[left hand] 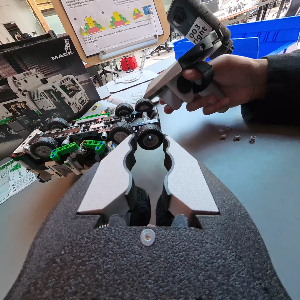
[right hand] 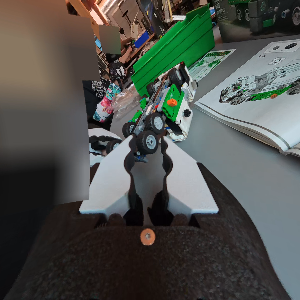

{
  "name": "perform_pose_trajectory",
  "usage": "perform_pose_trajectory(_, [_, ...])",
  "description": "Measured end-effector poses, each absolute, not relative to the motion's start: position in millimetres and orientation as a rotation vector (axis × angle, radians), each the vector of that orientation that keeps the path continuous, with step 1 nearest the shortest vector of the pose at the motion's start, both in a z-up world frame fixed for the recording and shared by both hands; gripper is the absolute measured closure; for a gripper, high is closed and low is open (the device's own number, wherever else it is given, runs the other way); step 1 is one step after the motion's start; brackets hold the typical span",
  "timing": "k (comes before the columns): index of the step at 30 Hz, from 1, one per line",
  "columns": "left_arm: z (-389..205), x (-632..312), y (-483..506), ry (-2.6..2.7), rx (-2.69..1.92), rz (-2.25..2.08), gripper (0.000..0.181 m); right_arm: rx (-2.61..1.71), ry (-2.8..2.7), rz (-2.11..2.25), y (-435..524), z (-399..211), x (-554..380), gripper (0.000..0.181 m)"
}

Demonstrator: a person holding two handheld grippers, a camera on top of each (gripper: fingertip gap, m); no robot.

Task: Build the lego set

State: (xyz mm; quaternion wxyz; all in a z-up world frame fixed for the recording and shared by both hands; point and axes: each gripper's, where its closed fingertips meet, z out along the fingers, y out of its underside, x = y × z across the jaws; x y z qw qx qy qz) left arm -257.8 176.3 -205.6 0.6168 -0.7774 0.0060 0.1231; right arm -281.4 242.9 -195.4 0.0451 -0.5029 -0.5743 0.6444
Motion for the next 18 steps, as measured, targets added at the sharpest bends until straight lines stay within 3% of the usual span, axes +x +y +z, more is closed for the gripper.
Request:
perform_pose_trajectory(5, [-206.4,-259.1,176.0,0.007,-1.796,0.287,0.151,-1.462,-1.832,1.953,235.5,-196.3,-279.0,0.163])
perform_pose_trajectory(18, [-207.7,-262.1,174.9,-0.023,-1.807,0.215,0.151,-1.335,-1.856,1.853,236.7,-198.6,-273.6,0.166])
